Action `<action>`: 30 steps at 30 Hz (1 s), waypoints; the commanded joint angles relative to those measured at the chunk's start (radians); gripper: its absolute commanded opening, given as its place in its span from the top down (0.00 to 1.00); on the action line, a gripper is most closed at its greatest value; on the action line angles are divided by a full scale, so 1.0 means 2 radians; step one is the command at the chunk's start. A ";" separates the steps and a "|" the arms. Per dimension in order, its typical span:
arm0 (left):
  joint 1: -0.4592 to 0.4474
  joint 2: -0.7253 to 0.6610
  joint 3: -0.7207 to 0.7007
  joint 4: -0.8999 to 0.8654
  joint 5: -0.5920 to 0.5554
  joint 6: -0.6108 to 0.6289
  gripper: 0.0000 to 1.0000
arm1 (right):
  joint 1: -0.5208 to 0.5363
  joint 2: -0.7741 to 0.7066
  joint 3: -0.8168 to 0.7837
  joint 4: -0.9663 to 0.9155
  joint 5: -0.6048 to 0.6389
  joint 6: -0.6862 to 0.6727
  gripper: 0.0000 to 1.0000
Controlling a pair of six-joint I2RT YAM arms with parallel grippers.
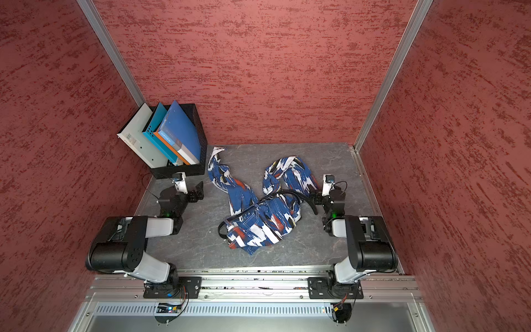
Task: Remove the belt from the trousers
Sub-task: Adjust the trousers at the center of the board.
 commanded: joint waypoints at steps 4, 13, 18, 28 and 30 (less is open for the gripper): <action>-0.002 0.001 -0.004 0.007 -0.003 0.006 0.00 | 0.003 -0.003 0.007 0.000 0.012 0.001 0.01; -0.002 0.001 -0.004 0.007 -0.002 0.007 0.00 | 0.004 -0.003 0.007 -0.001 0.012 0.001 0.01; -0.002 0.001 -0.004 0.007 -0.003 0.007 0.00 | 0.003 -0.003 0.007 -0.001 0.012 0.000 0.01; 0.000 0.001 -0.004 0.007 0.002 0.005 0.01 | 0.003 -0.003 0.007 0.000 0.011 0.001 0.01; 0.001 0.000 -0.003 0.005 0.003 0.005 0.00 | 0.004 -0.002 0.009 -0.002 0.011 0.000 0.01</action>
